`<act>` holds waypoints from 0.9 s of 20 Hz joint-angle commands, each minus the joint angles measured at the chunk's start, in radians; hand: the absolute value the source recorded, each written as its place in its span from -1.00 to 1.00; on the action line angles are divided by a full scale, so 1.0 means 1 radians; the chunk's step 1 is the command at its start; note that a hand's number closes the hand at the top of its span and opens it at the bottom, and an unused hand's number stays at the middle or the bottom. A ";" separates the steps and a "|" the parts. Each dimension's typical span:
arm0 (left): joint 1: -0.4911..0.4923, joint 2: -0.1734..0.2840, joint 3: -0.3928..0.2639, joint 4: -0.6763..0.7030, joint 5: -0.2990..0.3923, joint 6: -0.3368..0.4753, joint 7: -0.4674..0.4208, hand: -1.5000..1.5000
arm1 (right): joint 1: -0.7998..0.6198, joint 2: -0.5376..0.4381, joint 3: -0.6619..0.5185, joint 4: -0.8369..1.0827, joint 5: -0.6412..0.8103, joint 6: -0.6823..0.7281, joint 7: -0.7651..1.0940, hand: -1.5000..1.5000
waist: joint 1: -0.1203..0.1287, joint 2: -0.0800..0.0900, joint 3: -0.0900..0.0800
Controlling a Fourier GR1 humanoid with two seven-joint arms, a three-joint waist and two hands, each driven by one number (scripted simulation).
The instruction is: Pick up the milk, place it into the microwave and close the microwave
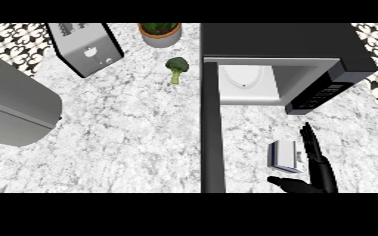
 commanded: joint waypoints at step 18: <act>-0.103 0.047 0.077 -0.003 0.082 0.041 0.080 -1.00 | -0.160 -0.032 -0.024 0.205 0.002 0.046 -0.261 1.00 | -0.004 0.002 0.000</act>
